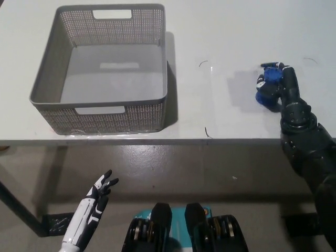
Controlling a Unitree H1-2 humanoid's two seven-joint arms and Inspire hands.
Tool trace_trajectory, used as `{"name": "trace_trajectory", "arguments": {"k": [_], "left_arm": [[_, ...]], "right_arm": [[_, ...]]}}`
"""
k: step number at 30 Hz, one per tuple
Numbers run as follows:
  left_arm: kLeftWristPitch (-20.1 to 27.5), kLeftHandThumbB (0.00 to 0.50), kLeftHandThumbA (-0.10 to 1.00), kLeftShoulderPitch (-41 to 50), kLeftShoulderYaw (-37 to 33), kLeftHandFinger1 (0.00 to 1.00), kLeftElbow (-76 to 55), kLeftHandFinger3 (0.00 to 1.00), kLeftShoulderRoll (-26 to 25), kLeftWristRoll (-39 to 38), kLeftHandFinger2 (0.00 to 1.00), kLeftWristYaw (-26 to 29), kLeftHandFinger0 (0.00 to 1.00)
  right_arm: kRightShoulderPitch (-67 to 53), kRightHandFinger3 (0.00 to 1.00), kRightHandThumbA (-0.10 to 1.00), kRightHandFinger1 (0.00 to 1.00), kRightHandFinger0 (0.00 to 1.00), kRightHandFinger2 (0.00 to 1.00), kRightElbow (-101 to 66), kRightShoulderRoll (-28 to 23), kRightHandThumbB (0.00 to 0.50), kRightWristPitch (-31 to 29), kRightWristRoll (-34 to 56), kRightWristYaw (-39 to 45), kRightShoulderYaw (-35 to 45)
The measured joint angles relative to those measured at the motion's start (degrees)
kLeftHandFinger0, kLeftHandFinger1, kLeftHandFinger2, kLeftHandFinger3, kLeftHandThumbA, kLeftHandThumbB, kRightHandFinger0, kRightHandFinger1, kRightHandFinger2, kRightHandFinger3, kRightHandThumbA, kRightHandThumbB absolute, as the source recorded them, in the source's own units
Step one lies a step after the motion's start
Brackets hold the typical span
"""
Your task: Use the right hand to pick up a chess pieces and put it into a container on the left hand side
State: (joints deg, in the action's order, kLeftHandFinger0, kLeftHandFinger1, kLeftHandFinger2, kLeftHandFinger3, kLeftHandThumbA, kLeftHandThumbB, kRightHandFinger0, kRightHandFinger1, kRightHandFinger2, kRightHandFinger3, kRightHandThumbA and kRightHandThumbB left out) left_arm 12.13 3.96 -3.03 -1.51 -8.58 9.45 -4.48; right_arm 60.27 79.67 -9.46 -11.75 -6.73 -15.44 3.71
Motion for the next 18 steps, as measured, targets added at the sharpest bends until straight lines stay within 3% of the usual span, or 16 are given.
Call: {"name": "trace_trajectory", "arguments": {"k": [6,12,18], "left_arm": [[0.06,0.128,1.00,-0.54,0.01,0.94,0.09,1.00,-0.30,-0.04,0.83,-0.09,1.00],[0.16,0.126,1.00,-0.89,0.02,0.91,0.10,1.00,-0.37,-0.07,0.81,-0.11,1.00],[0.24,0.101,1.00,-0.88,0.03,0.89,0.11,1.00,-0.37,-0.09,0.79,-0.19,0.99]], "right_arm": [[0.08,0.71,-0.10,0.27,0.00,0.66,0.06,0.46,0.134,-0.90,1.28,-0.83,1.33],[0.08,0.66,-0.10,0.26,0.00,0.64,0.30,0.66,0.157,-1.41,2.78,-1.31,2.68],[0.48,0.73,-0.10,0.29,0.00,0.71,-0.15,0.70,0.149,-2.49,3.08,-1.77,2.54]]}}
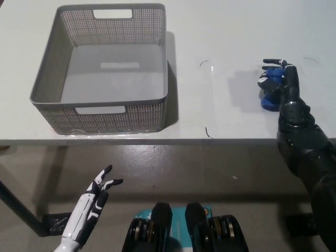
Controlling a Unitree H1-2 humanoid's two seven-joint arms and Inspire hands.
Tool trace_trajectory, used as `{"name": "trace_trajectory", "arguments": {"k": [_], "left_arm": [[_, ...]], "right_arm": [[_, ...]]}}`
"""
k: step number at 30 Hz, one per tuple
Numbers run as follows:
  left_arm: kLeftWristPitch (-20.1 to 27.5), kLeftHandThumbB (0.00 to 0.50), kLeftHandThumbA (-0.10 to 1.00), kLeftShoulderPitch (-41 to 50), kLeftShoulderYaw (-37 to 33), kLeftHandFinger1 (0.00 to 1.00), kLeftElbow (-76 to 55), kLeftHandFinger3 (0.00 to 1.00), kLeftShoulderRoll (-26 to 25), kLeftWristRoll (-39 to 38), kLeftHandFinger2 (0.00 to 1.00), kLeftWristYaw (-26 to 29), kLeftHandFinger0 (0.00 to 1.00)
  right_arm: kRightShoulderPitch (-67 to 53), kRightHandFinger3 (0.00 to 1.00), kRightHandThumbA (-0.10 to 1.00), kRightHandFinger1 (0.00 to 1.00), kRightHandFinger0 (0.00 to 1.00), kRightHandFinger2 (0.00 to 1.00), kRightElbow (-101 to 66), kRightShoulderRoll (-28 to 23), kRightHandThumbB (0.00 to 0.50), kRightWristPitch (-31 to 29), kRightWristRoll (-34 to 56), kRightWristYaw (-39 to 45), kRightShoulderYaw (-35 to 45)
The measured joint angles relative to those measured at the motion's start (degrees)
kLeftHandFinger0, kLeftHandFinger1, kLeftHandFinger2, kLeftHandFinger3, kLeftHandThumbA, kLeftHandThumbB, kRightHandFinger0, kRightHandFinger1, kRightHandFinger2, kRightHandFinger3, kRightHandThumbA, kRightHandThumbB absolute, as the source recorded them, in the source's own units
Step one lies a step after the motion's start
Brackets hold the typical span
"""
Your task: Use the right hand to pick up a chess pieces and put it into a container on the left hand side
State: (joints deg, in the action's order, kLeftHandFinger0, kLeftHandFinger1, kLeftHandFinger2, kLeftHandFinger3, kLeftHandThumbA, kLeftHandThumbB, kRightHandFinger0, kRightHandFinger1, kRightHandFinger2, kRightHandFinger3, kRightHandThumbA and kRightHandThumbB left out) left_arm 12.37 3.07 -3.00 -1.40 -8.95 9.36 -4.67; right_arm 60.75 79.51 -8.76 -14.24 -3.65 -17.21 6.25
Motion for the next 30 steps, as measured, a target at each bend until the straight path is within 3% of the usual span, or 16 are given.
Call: {"name": "trace_trajectory", "arguments": {"k": [5,10,14,20,22,26,29,30], "left_arm": [[0.02,0.099,1.00,-0.03,0.01,0.89,0.01,1.00,-0.01,-0.03,0.79,-0.28,1.00],[0.02,0.112,1.00,-0.12,0.09,0.93,0.04,1.00,-0.03,-0.11,0.87,-0.52,1.00],[0.00,0.113,1.00,-0.16,0.11,0.98,0.04,1.00,-0.03,-0.29,0.95,-0.61,1.00],[-0.01,0.111,1.00,-0.60,0.11,1.00,0.41,1.00,-0.03,-0.60,1.00,-0.64,1.00],[-0.01,0.111,1.00,-0.81,0.11,1.00,0.75,1.00,-0.03,-0.74,1.00,-0.65,1.00],[-0.08,0.174,1.00,-1.18,0.13,1.00,1.21,1.00,-0.03,-1.39,1.00,-0.79,1.00],[-0.24,0.204,1.00,-1.18,0.14,1.00,1.21,1.00,-0.03,-1.75,1.00,-0.93,1.00],[-0.29,0.210,1.00,-1.16,0.13,1.00,1.21,1.00,-0.04,-1.78,1.00,-0.94,1.00]], "right_arm": [[1.66,0.73,-0.10,0.30,0.00,0.71,-3.27,0.12,0.154,-1.17,0.27,-0.03,-0.10],[3.67,0.71,-0.10,0.30,0.00,0.70,-9.77,0.62,0.149,-1.29,0.25,-0.19,-0.66],[4.74,0.77,-0.10,0.36,0.01,0.76,-15.77,1.45,0.123,-1.23,-0.09,-0.31,-1.73],[7.31,0.77,-0.10,0.33,0.00,0.72,-24.26,5.13,0.144,0.50,-1.04,-0.60,-3.59],[8.39,0.75,-0.10,0.31,0.00,0.70,-25.46,6.52,0.120,1.26,-1.12,-0.61,-3.99],[11.18,0.76,-0.10,0.31,0.00,0.71,-24.80,9.48,0.153,1.41,-1.64,-0.63,-5.58],[13.64,0.60,-0.10,0.23,0.00,0.55,-22.72,12.37,0.149,1.54,-2.28,-1.06,-7.30],[14.49,0.41,-0.10,0.17,0.00,0.38,-21.73,13.32,0.158,1.54,-2.45,-1.20,-7.82]]}}
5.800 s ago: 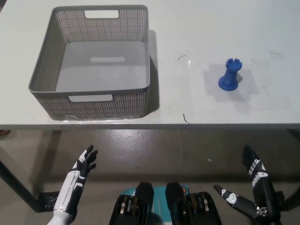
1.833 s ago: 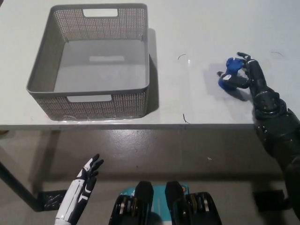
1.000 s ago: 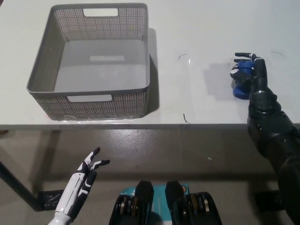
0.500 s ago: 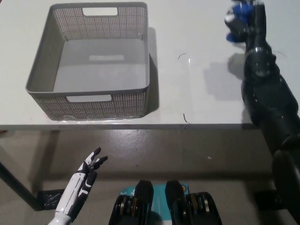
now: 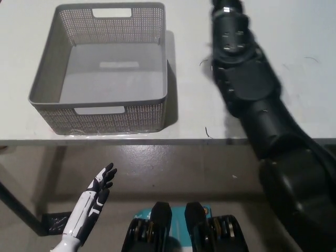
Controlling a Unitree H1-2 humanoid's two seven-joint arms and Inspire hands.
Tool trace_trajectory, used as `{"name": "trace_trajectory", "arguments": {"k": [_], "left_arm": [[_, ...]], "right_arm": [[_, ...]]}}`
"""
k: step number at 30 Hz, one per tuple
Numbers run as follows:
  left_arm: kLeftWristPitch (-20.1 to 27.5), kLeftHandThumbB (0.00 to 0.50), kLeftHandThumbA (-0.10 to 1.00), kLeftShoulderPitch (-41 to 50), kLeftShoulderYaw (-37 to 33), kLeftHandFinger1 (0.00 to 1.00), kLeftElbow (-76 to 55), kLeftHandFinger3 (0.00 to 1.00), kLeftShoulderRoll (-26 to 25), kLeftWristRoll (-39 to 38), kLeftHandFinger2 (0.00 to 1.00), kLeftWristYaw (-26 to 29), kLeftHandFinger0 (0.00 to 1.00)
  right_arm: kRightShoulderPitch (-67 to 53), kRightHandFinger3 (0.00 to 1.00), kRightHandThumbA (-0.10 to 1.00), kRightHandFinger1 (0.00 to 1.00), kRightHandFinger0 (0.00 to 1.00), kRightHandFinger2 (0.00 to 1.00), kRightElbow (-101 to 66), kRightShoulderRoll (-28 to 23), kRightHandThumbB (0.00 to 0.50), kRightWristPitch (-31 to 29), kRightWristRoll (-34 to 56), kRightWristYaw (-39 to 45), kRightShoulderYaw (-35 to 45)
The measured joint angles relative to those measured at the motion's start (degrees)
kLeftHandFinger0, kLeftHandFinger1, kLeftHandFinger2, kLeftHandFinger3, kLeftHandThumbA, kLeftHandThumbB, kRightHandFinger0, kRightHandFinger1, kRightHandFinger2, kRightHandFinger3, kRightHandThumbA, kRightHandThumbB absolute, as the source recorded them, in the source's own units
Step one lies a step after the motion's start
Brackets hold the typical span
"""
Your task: Use the right hand to pick up a chess pieces and put it into a container on the left hand side
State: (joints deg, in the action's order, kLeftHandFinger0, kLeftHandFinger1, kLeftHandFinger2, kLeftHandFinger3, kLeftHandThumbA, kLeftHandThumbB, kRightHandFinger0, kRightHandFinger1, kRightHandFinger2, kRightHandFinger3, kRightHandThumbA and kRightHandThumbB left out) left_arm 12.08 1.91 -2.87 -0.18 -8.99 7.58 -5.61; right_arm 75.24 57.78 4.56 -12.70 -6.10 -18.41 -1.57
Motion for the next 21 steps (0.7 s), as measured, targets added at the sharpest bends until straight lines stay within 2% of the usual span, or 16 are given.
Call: {"name": "trace_trajectory", "arguments": {"k": [1,2,3,4,6,8,9,12,15,17,18,19,21], "left_arm": [[-0.03,0.207,1.00,0.00,0.00,1.00,0.00,1.00,0.00,-0.02,1.00,0.00,1.00],[-0.09,0.199,1.00,0.01,0.00,1.00,0.00,1.00,-0.02,-0.04,1.00,0.00,1.00],[-0.11,0.188,1.00,0.02,0.00,1.00,0.00,1.00,-0.04,-0.09,1.00,-0.02,1.00],[-0.12,0.185,1.00,0.03,0.00,1.00,0.00,1.00,-0.05,-0.13,1.00,-0.03,1.00],[-0.12,0.184,1.00,0.02,-0.03,1.00,0.00,1.00,-0.13,-0.19,1.00,-0.13,1.00],[-0.11,0.169,1.00,0.01,-0.09,1.00,0.00,1.00,-0.17,-0.19,1.00,-0.30,1.00],[-0.11,0.171,1.00,0.01,-0.13,1.00,0.00,1.00,-0.18,-0.19,1.00,-0.39,1.00],[-0.12,0.190,1.00,-0.02,-0.22,1.00,-0.01,1.00,-0.18,-0.16,1.00,-0.58,1.00],[-0.20,0.225,1.00,-0.08,-0.23,1.00,-0.02,1.00,-0.18,-0.01,1.00,-0.64,1.00],[-0.35,0.229,1.00,-0.25,-0.23,1.00,-0.02,1.00,-0.19,-0.01,1.00,-0.67,1.00],[-0.43,0.238,1.00,-0.38,-0.22,1.00,-0.02,1.00,-0.21,-0.01,1.00,-0.72,1.00],[-0.53,0.235,1.00,-0.54,-0.23,1.00,-0.02,1.00,-0.22,-0.01,1.00,-0.78,1.00],[-0.65,0.214,1.00,-0.92,-0.25,1.00,-0.02,1.00,-0.28,-0.01,1.00,-0.93,1.00]], "right_arm": [[0.66,0.24,-0.10,0.06,0.00,0.24,0.93,0.67,0.172,-0.01,-0.21,-0.10,-0.47],[1.41,0.23,-0.10,0.02,0.00,0.24,2.24,1.60,0.162,-0.01,-0.60,-0.32,-1.07],[2.06,0.20,-0.10,0.04,0.00,0.30,3.28,2.43,0.155,-0.01,-0.79,-0.46,-1.38],[2.38,0.15,-0.10,0.12,0.01,0.42,4.00,2.88,0.157,0.00,-0.82,-0.50,-1.43],[3.35,0.28,-0.10,0.15,0.00,0.59,6.57,4.67,0.154,-0.03,-0.83,-0.58,-1.56],[4.04,0.59,-0.10,0.20,0.00,0.75,9.15,6.02,0.149,-0.10,-0.82,-0.69,-1.60],[4.31,0.66,-0.10,0.23,0.00,0.77,10.26,6.63,0.147,-0.14,-0.82,-0.73,-1.60],[4.83,0.70,-0.10,0.28,0.00,0.77,13.96,8.28,0.145,-0.38,-0.82,-0.79,-1.67],[4.99,0.87,-0.10,0.37,0.00,0.87,17.05,9.65,0.128,-0.40,-0.98,-0.92,-2.47],[5.02,0.87,-0.10,0.37,0.00,0.87,18.68,10.15,0.127,-0.40,-1.45,-1.02,-3.88],[5.02,0.87,-0.10,0.37,0.00,0.83,19.40,10.37,0.121,-0.40,-1.72,-1.07,-4.54],[5.02,0.84,-0.10,0.36,0.00,0.78,20.05,10.55,0.116,-0.40,-1.95,-1.07,-5.14],[5.00,0.84,-0.10,0.37,0.00,0.77,21.14,10.75,0.097,-0.40,-2.51,-1.07,-6.51]]}}
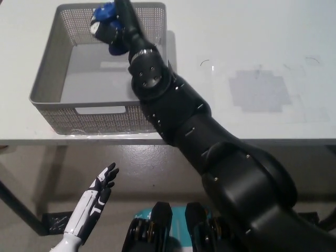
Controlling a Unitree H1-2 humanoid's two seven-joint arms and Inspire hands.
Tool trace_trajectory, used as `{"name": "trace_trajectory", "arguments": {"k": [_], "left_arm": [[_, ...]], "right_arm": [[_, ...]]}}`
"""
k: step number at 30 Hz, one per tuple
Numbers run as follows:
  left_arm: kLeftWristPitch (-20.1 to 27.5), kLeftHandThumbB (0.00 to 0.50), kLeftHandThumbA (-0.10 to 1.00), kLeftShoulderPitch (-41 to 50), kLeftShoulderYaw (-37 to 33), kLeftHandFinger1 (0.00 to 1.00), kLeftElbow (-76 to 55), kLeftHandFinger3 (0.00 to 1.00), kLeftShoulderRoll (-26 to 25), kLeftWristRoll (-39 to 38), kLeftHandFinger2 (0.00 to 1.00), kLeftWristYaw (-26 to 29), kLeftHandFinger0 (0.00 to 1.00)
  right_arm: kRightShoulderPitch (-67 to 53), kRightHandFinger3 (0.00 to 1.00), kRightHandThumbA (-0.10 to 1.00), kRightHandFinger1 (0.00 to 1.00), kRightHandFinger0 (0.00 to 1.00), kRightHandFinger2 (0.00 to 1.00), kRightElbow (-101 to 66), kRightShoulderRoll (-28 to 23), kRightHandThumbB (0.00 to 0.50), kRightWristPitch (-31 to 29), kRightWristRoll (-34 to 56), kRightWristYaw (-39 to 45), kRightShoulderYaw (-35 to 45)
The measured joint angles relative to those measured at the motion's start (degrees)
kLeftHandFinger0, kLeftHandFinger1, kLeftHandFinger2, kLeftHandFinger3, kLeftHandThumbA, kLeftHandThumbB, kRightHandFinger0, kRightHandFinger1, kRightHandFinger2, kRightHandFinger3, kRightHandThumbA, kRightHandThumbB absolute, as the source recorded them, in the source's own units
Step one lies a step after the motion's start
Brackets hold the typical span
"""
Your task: Use the right hand to pick up a chess pieces and put it into a container on the left hand side
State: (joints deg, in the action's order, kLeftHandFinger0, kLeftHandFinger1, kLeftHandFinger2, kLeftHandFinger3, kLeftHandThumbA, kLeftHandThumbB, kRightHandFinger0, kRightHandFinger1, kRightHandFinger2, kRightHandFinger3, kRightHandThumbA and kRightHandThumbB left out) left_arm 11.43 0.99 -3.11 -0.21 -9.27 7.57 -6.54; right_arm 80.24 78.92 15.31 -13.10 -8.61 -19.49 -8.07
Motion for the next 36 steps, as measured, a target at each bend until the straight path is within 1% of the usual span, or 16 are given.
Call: {"name": "trace_trajectory", "arguments": {"k": [3,5,6,7,8,9,10,11,12,13,16,17,22,28,33,36], "left_arm": [[0.03,0.196,1.00,-0.34,-0.12,1.00,0.00,1.00,-0.21,0.04,1.00,-0.02,1.00],[0.04,0.191,1.00,-0.50,-0.23,1.00,0.01,1.00,-0.30,0.03,1.00,-0.07,1.00],[0.08,0.193,1.00,-0.56,-0.28,1.00,0.01,1.00,-0.34,0.03,1.00,-0.12,1.00],[0.11,0.193,1.00,-0.65,-0.41,1.00,0.01,1.00,-0.38,0.03,1.00,-0.15,1.00],[0.13,0.193,1.00,-0.72,-0.55,1.00,0.01,1.00,-0.41,0.03,1.00,-0.16,1.00],[0.13,0.201,1.00,-0.79,-0.74,1.00,0.01,1.00,-0.46,0.04,1.00,-0.19,1.00],[0.13,0.204,1.00,-0.85,-0.90,1.00,0.01,1.00,-0.51,0.05,1.00,-0.23,1.00],[0.13,0.212,1.00,-0.95,-1.08,1.00,0.01,1.00,-0.58,0.06,1.00,-0.32,1.00],[0.13,0.212,1.00,-1.04,-1.22,1.00,0.01,1.00,-0.65,0.09,1.00,-0.38,1.00],[0.13,0.204,1.00,-1.14,-1.37,1.00,0.02,1.00,-0.69,0.12,1.00,-0.46,1.00],[0.13,0.208,1.00,-1.36,-1.77,1.00,0.01,1.00,-0.86,0.29,1.00,-0.77,1.00],[0.13,0.197,1.00,-1.42,-1.92,1.00,0.01,1.00,-0.95,0.38,1.00,-0.83,1.00],[0.13,0.201,1.00,-1.75,-2.46,1.00,0.02,1.00,-1.37,0.89,1.00,-0.86,1.00],[0.13,0.190,1.00,-1.93,-2.54,1.00,0.09,1.00,-1.53,1.06,1.00,-0.86,1.00],[0.16,0.187,1.00,-2.07,-2.70,1.00,0.26,1.00,-1.55,1.42,1.00,-0.86,1.00],[0.16,0.206,1.00,-2.13,-2.70,1.00,0.27,1.00,-1.55,1.45,1.00,-0.86,1.00]], "right_arm": [[-0.17,0.93,-0.10,0.43,0.00,0.83,1.01,0.00,0.109,0.00,-1.00,-0.04,-1.80],[-0.51,0.99,-0.10,0.52,0.08,0.91,1.26,-0.04,0.154,0.00,-1.38,-0.03,-2.55],[-0.73,0.93,-0.10,0.51,0.08,0.91,1.31,-0.06,0.156,0.01,-1.58,-0.02,-2.86],[-1.04,0.94,-0.10,0.55,0.15,0.90,1.42,-0.10,0.179,0.03,-1.85,-0.01,-3.39],[-1.29,0.96,-0.07,0.53,0.18,0.83,1.56,-0.15,0.185,0.06,-2.00,-0.01,-3.74],[-1.50,1.00,0.06,0.51,0.23,0.76,1.67,-0.25,0.194,0.16,-2.14,0.00,-4.24],[-1.62,1.00,0.13,0.57,0.34,0.78,1.77,-0.31,0.199,0.30,-2.28,0.08,-4.47],[-1.85,1.00,0.26,0.89,0.70,0.99,1.90,-0.48,0.221,0.50,-2.47,0.32,-4.81],[-1.98,1.00,0.27,0.88,0.72,0.98,1.98,-0.68,0.224,0.67,-2.57,0.83,-4.99],[-2.10,1.00,0.39,1.00,0.87,1.00,2.09,-1.01,0.264,0.99,-2.77,1.76,-5.23],[-2.20,1.00,0.54,1.00,1.00,1.00,2.13,-2.16,0.276,2.15,-3.08,4.29,-5.74],[-2.23,1.00,0.66,1.00,1.00,1.00,2.13,-2.67,0.279,2.60,-3.16,5.27,-5.98],[-2.26,1.00,0.86,1.00,1.00,1.00,2.13,-4.69,0.302,4.62,-3.60,8.78,-7.05],[-2.29,1.00,0.99,1.00,1.00,1.00,2.12,-5.76,0.352,6.14,-4.45,12.20,-8.32],[-2.26,1.00,1.00,1.00,1.00,1.00,1.86,-6.25,0.397,6.90,-4.55,14.03,-8.11],[-2.01,1.00,1.00,1.00,1.00,1.00,0.67,-7.03,0.364,6.89,-4.31,14.71,-7.01]]}}
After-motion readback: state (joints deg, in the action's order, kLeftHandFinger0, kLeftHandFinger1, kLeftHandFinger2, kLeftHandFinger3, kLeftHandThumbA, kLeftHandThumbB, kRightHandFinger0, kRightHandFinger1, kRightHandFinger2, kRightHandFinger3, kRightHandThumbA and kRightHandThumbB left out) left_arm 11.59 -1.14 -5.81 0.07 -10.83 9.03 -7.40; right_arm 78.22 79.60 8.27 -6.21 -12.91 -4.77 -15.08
